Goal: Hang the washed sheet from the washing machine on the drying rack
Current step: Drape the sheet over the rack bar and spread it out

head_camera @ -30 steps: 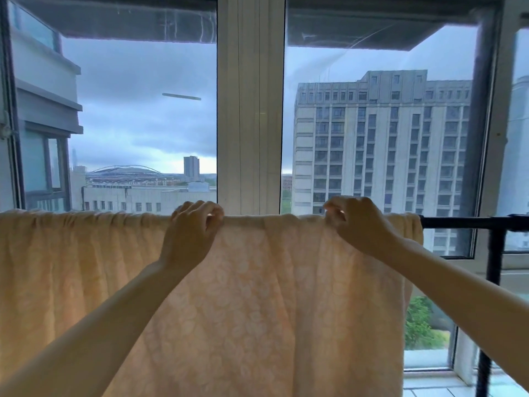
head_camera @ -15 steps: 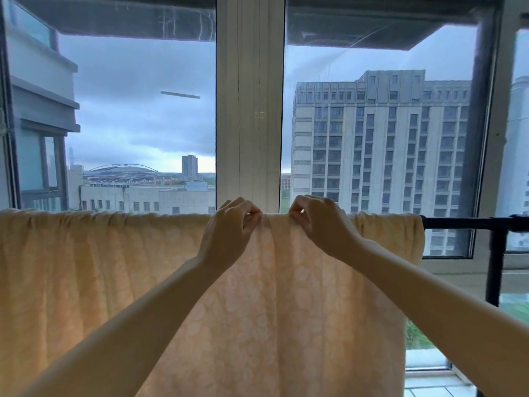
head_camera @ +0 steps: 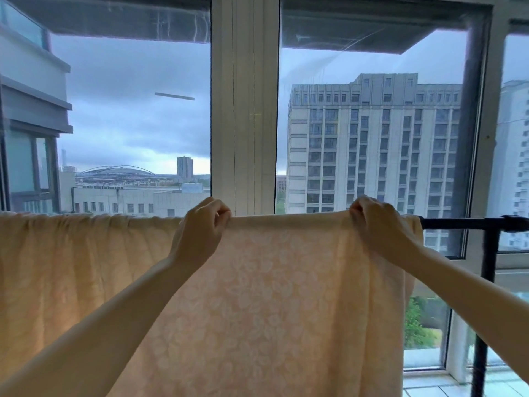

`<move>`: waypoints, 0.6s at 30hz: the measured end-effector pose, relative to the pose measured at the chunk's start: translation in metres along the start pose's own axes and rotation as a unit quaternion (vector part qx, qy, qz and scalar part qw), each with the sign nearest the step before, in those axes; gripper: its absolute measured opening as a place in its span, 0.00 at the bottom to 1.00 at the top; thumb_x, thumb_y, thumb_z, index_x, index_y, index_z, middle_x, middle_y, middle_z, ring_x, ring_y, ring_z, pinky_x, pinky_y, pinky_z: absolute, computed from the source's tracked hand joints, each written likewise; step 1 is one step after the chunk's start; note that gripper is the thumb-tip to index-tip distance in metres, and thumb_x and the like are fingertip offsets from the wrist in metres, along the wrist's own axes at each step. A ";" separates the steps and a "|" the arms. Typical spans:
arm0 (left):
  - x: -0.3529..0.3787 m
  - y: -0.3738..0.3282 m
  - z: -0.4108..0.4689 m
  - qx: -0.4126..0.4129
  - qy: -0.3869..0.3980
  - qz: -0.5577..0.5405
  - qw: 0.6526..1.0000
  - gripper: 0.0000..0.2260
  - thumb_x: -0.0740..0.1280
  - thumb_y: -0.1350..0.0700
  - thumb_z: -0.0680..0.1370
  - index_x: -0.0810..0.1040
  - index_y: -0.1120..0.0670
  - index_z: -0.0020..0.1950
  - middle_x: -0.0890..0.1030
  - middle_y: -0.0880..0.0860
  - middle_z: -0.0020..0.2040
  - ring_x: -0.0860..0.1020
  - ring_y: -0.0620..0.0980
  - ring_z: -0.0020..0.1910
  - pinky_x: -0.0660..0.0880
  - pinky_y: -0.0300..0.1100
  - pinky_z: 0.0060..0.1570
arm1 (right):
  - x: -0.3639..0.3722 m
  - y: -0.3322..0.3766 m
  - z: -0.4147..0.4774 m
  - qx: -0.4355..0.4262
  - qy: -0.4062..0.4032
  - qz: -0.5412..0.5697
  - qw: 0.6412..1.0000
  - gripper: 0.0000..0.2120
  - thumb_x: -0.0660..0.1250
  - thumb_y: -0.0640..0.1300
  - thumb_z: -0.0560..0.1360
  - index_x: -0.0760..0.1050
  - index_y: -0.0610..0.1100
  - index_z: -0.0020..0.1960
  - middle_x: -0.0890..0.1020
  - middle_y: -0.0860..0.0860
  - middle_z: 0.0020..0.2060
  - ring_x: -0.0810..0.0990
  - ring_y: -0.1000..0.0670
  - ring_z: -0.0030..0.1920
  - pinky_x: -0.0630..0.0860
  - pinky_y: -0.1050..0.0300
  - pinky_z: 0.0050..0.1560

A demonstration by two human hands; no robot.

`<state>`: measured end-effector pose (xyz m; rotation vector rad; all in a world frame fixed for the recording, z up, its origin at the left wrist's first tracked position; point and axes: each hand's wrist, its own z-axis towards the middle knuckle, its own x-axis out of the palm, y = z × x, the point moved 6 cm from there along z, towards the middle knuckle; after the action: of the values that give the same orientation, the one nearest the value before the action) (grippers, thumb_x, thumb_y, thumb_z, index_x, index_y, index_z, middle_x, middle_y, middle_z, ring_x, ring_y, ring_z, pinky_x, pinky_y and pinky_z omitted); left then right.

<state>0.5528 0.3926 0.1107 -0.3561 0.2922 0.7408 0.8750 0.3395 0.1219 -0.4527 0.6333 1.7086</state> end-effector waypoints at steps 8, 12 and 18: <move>0.020 -0.027 0.000 0.014 0.010 0.004 1.000 0.06 0.64 0.56 0.80 0.80 0.54 0.47 0.81 0.48 0.43 0.77 0.44 0.40 0.77 0.44 0.45 | -0.006 0.005 -0.001 -0.021 -0.024 0.030 0.999 0.08 0.59 0.45 0.80 0.76 0.47 0.45 0.81 0.53 0.36 0.79 0.56 0.34 0.78 0.58 0.38; 0.046 -0.075 -0.002 0.061 0.055 -0.008 0.997 0.09 0.63 0.51 0.80 0.80 0.52 0.55 0.83 0.48 0.49 0.79 0.45 0.45 0.77 0.48 0.51 | -0.011 -0.002 -0.002 -0.029 -0.029 0.054 0.998 0.09 0.57 0.43 0.81 0.75 0.50 0.47 0.80 0.59 0.39 0.78 0.61 0.36 0.77 0.65 0.39; 0.080 -0.132 0.001 0.062 0.069 -0.015 0.996 0.13 0.62 0.47 0.80 0.78 0.50 0.61 0.81 0.47 0.57 0.79 0.46 0.53 0.75 0.48 0.55 | -0.029 -0.038 -0.010 -0.052 0.018 0.068 0.996 0.08 0.62 0.40 0.79 0.77 0.46 0.55 0.82 0.54 0.47 0.80 0.58 0.40 0.74 0.69 0.42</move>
<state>0.7013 0.3510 0.1095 -0.2933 0.4597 0.6659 0.9181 0.3173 0.1255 -0.5233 0.6147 1.8728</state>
